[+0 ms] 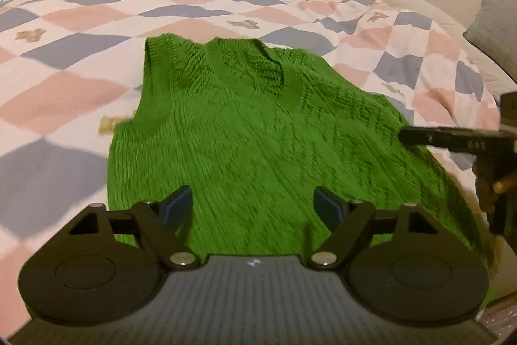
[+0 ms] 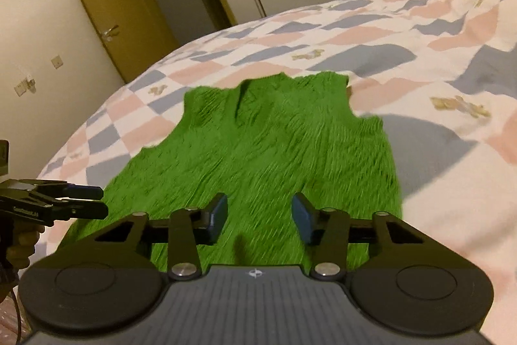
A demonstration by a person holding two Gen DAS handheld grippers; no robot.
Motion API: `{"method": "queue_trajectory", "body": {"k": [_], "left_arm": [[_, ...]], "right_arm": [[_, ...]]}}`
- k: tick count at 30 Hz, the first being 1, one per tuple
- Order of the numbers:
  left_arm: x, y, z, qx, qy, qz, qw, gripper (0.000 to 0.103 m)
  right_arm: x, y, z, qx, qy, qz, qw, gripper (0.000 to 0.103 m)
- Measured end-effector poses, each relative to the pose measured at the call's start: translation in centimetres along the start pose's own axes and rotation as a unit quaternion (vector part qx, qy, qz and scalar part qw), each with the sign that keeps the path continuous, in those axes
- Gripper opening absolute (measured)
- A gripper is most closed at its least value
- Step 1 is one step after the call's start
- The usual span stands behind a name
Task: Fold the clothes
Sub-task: 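Grasp the vest hem with both grippers and lift it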
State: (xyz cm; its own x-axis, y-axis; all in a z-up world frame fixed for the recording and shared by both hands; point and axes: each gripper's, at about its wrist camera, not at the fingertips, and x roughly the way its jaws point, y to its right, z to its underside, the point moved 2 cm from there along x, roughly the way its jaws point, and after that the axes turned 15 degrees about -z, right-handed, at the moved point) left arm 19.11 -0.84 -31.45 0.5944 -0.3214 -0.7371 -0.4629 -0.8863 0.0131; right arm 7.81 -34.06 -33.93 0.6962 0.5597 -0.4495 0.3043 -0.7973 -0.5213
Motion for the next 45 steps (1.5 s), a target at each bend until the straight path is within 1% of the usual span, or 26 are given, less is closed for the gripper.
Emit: {"method": "queue_trajectory", "body": {"k": [2, 3, 5, 6, 7, 8, 9, 14, 16, 18, 20, 22, 24, 27, 29, 30, 31, 32, 33, 34, 35, 36, 40, 45], "left_arm": [[1.5, -0.7, -1.0, 0.004, -0.003, 0.005, 1.0, 0.074], [2.2, -1.1, -1.4, 0.004, -0.005, 0.009, 0.9999, 0.073], [3.6, -1.8, -2.5, 0.003, -0.008, 0.019, 0.9998, 0.073], [4.3, -2.2, -3.0, 0.003, -0.009, 0.021, 0.9997, 0.073], [4.9, -2.6, -3.5, 0.003, -0.011, 0.022, 0.9997, 0.073], [5.6, -3.0, -4.0, 0.003, -0.012, 0.022, 0.9997, 0.073], [6.3, -3.5, -4.5, 0.001, -0.014, 0.024, 0.9996, 0.073], [9.7, -6.3, -7.1, -0.019, -0.028, 0.03, 0.999, 0.074], [11.0, -7.3, -8.0, -0.023, -0.03, 0.031, 0.9988, 0.074], [12.2, -8.3, -8.9, -0.031, -0.033, 0.035, 0.9984, 0.076], [13.5, -9.3, -9.8, -0.045, -0.033, 0.041, 0.9976, 0.076], [14.8, -10.1, -10.8, -0.067, -0.031, 0.056, 0.9957, 0.077], [16.1, -10.5, -11.7, -0.082, -0.029, 0.064, 0.9941, 0.079], [18.2, -10.5, -12.8, -0.087, -0.03, 0.059, 0.994, 0.08], [19.2, -10.1, -13.1, -0.078, -0.028, 0.055, 0.9951, 0.078], [19.4, -9.8, -13.2, -0.071, -0.023, 0.052, 0.9959, 0.069], [19.4, -9.5, -13.3, -0.064, -0.019, 0.052, 0.9964, 0.05], [19.4, -9.3, -13.3, -0.06, -0.02, 0.053, 0.9966, 0.038], [19.3, -9.1, -13.4, -0.057, -0.023, 0.054, 0.9966, 0.018], [19.0, -8.8, -13.4, -0.05, -0.021, 0.051, 0.9973, 0.007], [18.6, -8.6, -13.4, -0.039, -0.016, 0.045, 0.9981, 0.007], [18.1, -8.4, -13.4, -0.028, -0.011, 0.038, 0.9988, 0.007], [15.0, -7.6, -13.5, -0.006, 0.007, 0.023, 0.9997, 0.007], [9.3, -6.3, -13.1, 0.016, 0.037, 0.019, 0.999, 0.007]], "right_arm": [[0.9, 1.5, -1.2, 0.0, 0.0, -0.007, 1.0, 0.038], [1.4, 2.4, -1.9, 0.004, -0.002, -0.011, 1.0, 0.032], [2.3, 4.0, -3.2, 0.011, -0.001, -0.021, 1.0, 0.027], [2.7, 4.7, -3.9, 0.015, 0.0, -0.026, 1.0, 0.022], [3.1, 5.4, -4.6, 0.016, 0.0, -0.029, 0.999, 0.02], [3.6, 6.1, -5.3, 0.017, 0.001, -0.029, 0.999, 0.021], [4.1, 6.9, -6.2, 0.018, 0.0, -0.027, 0.999, 0.028], [6.5, 11.2, -9.2, 0.037, -0.005, -0.013, 0.999, 0.028], [7.4, 12.8, -9.9, 0.048, -0.007, -0.014, 0.999, 0.031], [8.4, 14.3, -10.5, 0.061, -0.006, -0.018, 0.998, 0.031], [9.3, 15.7, -11.0, 0.081, -0.005, -0.032, 0.996, 0.034], [10.3, 17.1, -11.4, 0.101, -0.011, -0.048, 0.994, 0.036], [11.4, 18.1, -11.7, 0.114, -0.014, -0.059, 0.992, 0.036], [12.7, 19.0, -12.3, 0.125, -0.021, -0.078, 0.989, 0.037], [13.4, 19.4, -12.7, 0.131, -0.025, -0.087, 0.987, 0.04], [13.7, 19.6, -12.9, 0.131, -0.028, -0.088, 0.987, 0.04], [14.0, 19.7, -13.0, 0.13, -0.031, -0.088, 0.987, 0.04], [14.2, 19.7, -13.2, 0.128, -0.032, -0.086, 0.988, 0.04], [14.3, 19.5, -13.3, 0.122, -0.033, -0.085, 0.988, 0.041], [14.4, 19.3, -13.4, 0.113, -0.035, -0.084, 0.989, 0.029], [14.5, 19.0, -13.4, 0.099, -0.039, -0.081, 0.991, 0.022], [14.4, 18.7, -13.5, 0.09, -0.043, -0.082, 0.992, 0.009], [12.8, 17.0, -13.8, 0.061, -0.025, -0.081, 0.995, 0.009], [9.6, 13.8, -14.7, 0.031, -0.001, -0.077, 0.997, 0.009]]}}
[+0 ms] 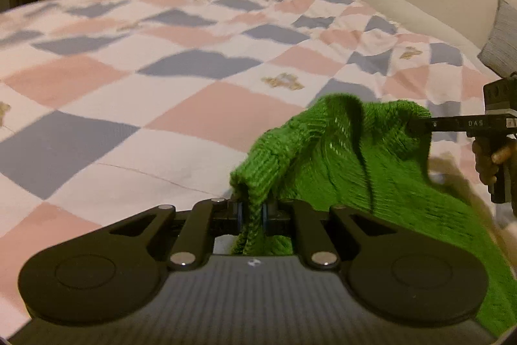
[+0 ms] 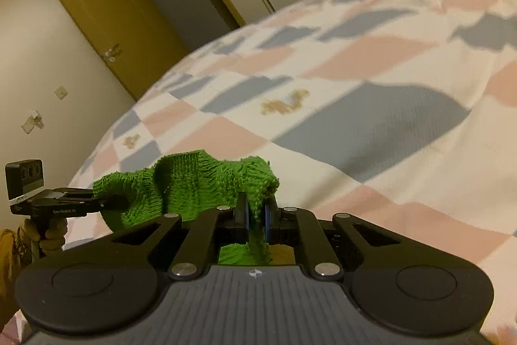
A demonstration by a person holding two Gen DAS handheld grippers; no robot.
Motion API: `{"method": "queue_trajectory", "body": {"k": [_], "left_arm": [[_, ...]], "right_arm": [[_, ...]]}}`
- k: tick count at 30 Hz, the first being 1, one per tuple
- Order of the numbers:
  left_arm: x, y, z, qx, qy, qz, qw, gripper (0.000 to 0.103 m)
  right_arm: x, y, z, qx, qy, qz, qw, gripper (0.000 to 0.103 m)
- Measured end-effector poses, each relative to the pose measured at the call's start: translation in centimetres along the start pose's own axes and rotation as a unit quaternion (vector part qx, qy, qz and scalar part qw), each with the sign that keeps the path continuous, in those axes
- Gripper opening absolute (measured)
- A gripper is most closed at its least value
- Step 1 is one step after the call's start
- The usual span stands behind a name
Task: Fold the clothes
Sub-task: 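Grasp the vest hem with both grippers and lift it, then fold the held hem over toward the collar with both grippers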
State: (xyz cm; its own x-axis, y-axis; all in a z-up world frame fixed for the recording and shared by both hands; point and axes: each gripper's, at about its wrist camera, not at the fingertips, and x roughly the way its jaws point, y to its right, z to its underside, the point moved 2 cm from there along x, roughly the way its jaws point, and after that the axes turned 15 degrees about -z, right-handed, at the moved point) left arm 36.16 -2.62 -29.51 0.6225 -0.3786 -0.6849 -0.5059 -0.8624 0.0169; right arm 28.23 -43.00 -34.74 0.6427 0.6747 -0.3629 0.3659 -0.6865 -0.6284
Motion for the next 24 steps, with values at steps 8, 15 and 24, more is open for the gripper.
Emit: {"method": "queue_trajectory", "body": {"k": [8, 15, 24], "left_arm": [[-12.6, 2.8, 4.6, -0.003, 0.049, 0.027, 0.9984, 0.007], [-19.9, 6.3, 16.8, 0.014, 0.015, 0.038, 0.9991, 0.016], [-23.2, 12.5, 26.2, 0.169, 0.013, -0.11, 0.9793, 0.022]], "right_arm": [[-8.1, -8.6, 1.9, -0.052, 0.048, -0.007, 0.997, 0.008], [-16.5, -15.8, 12.2, -0.088, 0.051, -0.006, 0.995, 0.009], [-18.6, -21.1, 28.4, -0.152, -0.08, 0.152, 0.973, 0.024]]}}
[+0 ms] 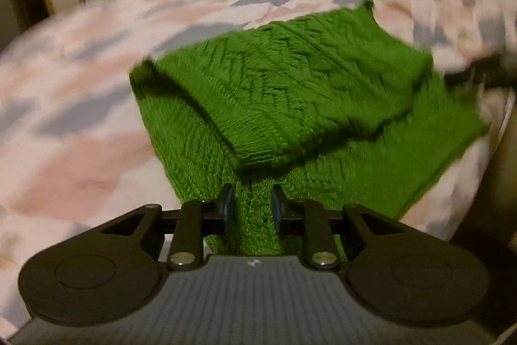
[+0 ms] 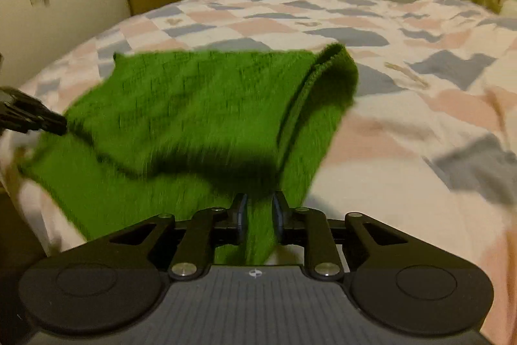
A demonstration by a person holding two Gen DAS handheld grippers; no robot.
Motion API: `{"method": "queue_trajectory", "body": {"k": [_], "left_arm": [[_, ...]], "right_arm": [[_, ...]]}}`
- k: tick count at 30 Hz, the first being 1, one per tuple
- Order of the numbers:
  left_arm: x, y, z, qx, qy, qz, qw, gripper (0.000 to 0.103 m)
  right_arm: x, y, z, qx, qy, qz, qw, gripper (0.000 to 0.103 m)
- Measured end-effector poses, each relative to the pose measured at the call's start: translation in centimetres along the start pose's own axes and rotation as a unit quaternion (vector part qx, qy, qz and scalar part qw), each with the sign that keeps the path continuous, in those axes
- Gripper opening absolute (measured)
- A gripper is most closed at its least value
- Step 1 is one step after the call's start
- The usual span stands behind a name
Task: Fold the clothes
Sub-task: 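Fold the held hem over toward the collar with both grippers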
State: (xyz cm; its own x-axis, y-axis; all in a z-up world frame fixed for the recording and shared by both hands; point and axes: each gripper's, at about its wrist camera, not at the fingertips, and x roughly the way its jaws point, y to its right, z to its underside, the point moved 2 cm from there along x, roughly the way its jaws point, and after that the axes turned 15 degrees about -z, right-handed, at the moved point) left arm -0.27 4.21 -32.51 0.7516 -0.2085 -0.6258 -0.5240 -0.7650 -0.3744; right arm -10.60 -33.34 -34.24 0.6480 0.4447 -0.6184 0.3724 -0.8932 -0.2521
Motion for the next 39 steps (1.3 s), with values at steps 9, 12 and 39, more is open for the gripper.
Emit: {"method": "queue_trajectory", "body": {"k": [9, 12, 39], "left_arm": [[0.3, 7.5, 0.6, 0.305, 0.117, -0.109, 0.9388, 0.053], [1.7, 8.0, 0.5, 0.339, 0.125, -0.12, 0.9248, 0.053], [-2.8, 5.6, 4.4, 0.19, 0.064, -0.122, 0.9721, 0.016]], "right_arm": [[2.1, -5.7, 0.0, -0.274, -0.03, 0.134, 0.952, 0.051], [4.5, -6.7, 0.9, -0.374, -0.063, 0.168, 0.91, 0.051], [5.4, -9.4, 4.8, -0.401, -0.087, 0.207, 0.888, 0.008]]}}
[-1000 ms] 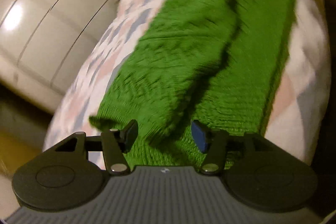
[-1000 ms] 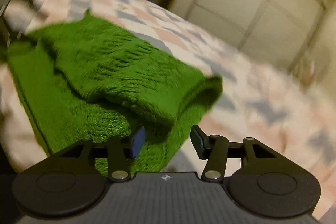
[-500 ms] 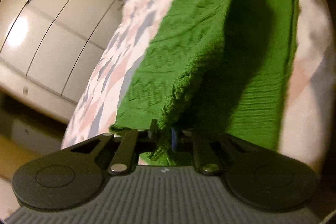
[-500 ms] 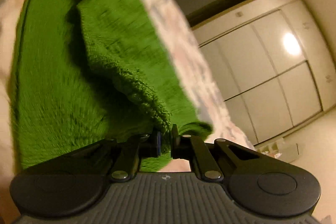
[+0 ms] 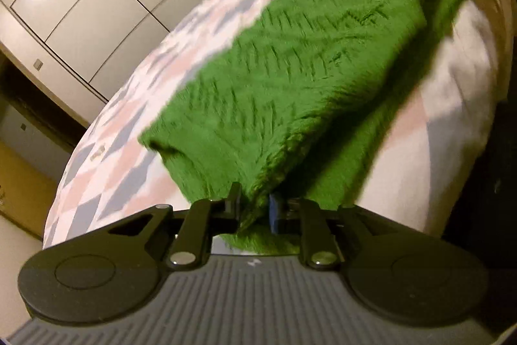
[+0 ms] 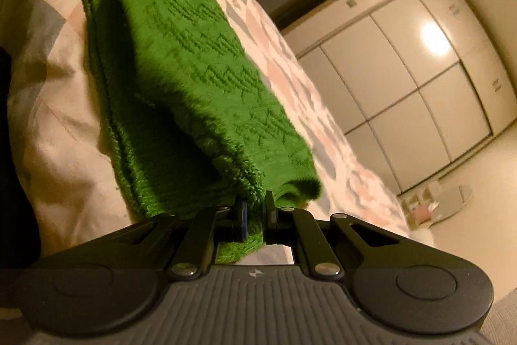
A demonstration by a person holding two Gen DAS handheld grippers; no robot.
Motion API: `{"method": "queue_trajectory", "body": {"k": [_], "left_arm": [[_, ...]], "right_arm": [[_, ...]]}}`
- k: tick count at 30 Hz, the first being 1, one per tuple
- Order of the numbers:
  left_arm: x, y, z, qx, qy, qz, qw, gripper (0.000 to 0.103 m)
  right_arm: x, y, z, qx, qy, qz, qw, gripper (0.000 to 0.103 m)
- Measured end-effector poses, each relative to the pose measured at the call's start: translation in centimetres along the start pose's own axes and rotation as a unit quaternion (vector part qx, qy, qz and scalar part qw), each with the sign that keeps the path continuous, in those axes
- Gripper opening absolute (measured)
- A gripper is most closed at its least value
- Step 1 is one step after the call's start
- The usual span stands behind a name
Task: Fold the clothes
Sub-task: 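Fold the held hem over toward the collar with both grippers, then lay the folded hem down and open both grippers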
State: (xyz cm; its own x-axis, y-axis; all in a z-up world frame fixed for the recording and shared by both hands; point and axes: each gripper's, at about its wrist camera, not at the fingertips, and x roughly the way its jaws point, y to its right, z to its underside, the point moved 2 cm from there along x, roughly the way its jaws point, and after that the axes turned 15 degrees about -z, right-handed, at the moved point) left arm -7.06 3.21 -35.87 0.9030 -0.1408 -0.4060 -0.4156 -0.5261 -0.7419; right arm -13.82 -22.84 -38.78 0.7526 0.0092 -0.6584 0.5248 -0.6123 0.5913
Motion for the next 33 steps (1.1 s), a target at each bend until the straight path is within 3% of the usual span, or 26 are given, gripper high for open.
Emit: {"method": "queue_trajectory", "body": {"k": [2, 5, 7, 9, 11, 14, 15, 18, 21, 24, 28, 31, 33], "left_arm": [[-0.8, -0.3, 0.3, -0.006, -0.002, -0.001, 1.0, 0.016], [-2.6, -2.8, 0.4, -0.082, -0.004, 0.023, 0.9964, 0.017], [-3.9, -4.5, 0.4, -0.132, -0.006, 0.04, 0.9905, 0.017], [-4.8, -6.0, 0.0, -0.195, 0.003, 0.059, 0.9791, 0.016], [-4.4, -6.0, -1.3, -0.229, 0.011, 0.072, 0.9707, 0.016], [-3.3, -5.2, -3.2, -0.263, 0.014, 0.086, 0.9609, 0.016], [-2.5, -4.7, -3.4, -0.269, 0.006, 0.09, 0.9588, 0.016], [0.6, -2.8, -2.1, -0.288, -0.062, 0.09, 0.9513, 0.017], [1.5, -2.4, 0.0, -0.319, -0.082, 0.098, 0.9391, 0.017], [0.8, -3.3, 0.1, -0.332, -0.086, 0.1, 0.9339, 0.017], [-0.8, -4.4, -0.7, -0.347, -0.067, 0.084, 0.9318, 0.016], [-0.1, -3.9, -0.4, -0.361, -0.093, 0.076, 0.9246, 0.017], [0.9, -3.1, 0.3, -0.371, -0.131, 0.074, 0.9165, 0.016]], "right_arm": [[0.8, -0.9, 0.6, -0.013, -0.031, -0.01, 0.999, 0.009], [0.2, -0.9, 0.8, -0.002, -0.033, -0.01, 0.999, 0.016], [-1.2, 0.7, 1.0, 0.061, -0.017, -0.022, 0.998, 0.021], [-3.1, 2.9, 1.0, 0.159, 0.021, -0.042, 0.986, 0.021], [-4.8, 5.2, 1.1, 0.268, 0.088, -0.074, 0.956, 0.021], [-5.0, 7.2, 0.8, 0.391, 0.173, -0.13, 0.894, 0.022], [-4.5, 7.3, 0.4, 0.403, 0.18, -0.134, 0.887, 0.022], [-2.7, 6.0, -0.3, 0.409, 0.159, -0.127, 0.889, 0.026], [-0.8, 4.3, 0.5, 0.42, 0.113, -0.111, 0.893, 0.025], [-0.9, 4.1, 2.3, 0.451, 0.123, -0.114, 0.877, 0.019], [-2.7, 4.9, 2.3, 0.469, 0.12, -0.095, 0.87, 0.021], [-4.5, 5.4, 2.2, 0.493, 0.176, -0.094, 0.847, 0.028], [-4.0, 4.8, 2.3, 0.503, 0.165, -0.103, 0.842, 0.035]]}}
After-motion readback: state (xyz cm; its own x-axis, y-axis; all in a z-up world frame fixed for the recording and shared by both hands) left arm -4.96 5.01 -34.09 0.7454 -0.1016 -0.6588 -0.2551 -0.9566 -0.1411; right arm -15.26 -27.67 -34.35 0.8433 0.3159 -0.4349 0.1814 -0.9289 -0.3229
